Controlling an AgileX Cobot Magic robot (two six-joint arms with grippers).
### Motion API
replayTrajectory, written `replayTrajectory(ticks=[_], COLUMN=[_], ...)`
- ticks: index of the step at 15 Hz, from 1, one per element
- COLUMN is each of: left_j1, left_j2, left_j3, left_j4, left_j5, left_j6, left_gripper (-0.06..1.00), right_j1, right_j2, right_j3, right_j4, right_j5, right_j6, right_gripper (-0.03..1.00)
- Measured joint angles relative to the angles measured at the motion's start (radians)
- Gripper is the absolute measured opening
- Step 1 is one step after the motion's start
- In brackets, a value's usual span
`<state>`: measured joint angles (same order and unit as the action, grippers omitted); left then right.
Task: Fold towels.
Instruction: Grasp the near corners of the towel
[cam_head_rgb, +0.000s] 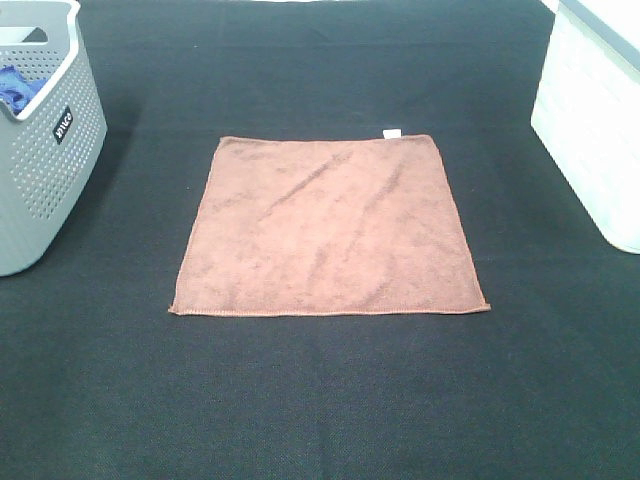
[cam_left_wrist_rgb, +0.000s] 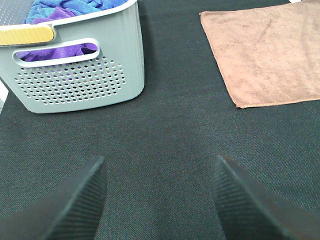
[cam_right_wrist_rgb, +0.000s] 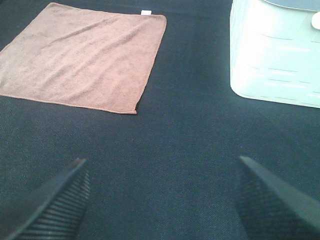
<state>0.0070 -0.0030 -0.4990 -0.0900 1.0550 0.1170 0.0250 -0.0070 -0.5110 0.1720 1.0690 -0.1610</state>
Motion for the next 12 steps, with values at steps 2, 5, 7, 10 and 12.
replayTrajectory(ticks=[2,5,7,10,12], left_j1=[0.0,0.0,0.0,0.0,0.0], left_j2=[0.0,0.002,0.022,0.188,0.372], left_j3=[0.0,-0.021,-0.024,-0.025,-0.025], left_j4=[0.0,-0.011,-0.025,-0.154,-0.281], left_j5=[0.0,-0.112,-0.199,-0.394,-0.432], left_j6=[0.0,0.0,-0.002,-0.02,-0.022], left_gripper=[0.6,0.6,0.6,0.6,0.6], right_j1=[0.0,0.0,0.0,0.0,0.0], right_j2=[0.0,0.033,0.072,0.303,0.502], right_j3=[0.0,-0.004,-0.006,-0.015,-0.05], right_j4=[0.0,0.0,0.0,0.0,0.0], right_j5=[0.0,-0.036,-0.074,-0.231,-0.248], right_j6=[0.0,0.04,0.066,0.105,0.106], right_gripper=[0.74,0.74,0.74,0.74,0.74])
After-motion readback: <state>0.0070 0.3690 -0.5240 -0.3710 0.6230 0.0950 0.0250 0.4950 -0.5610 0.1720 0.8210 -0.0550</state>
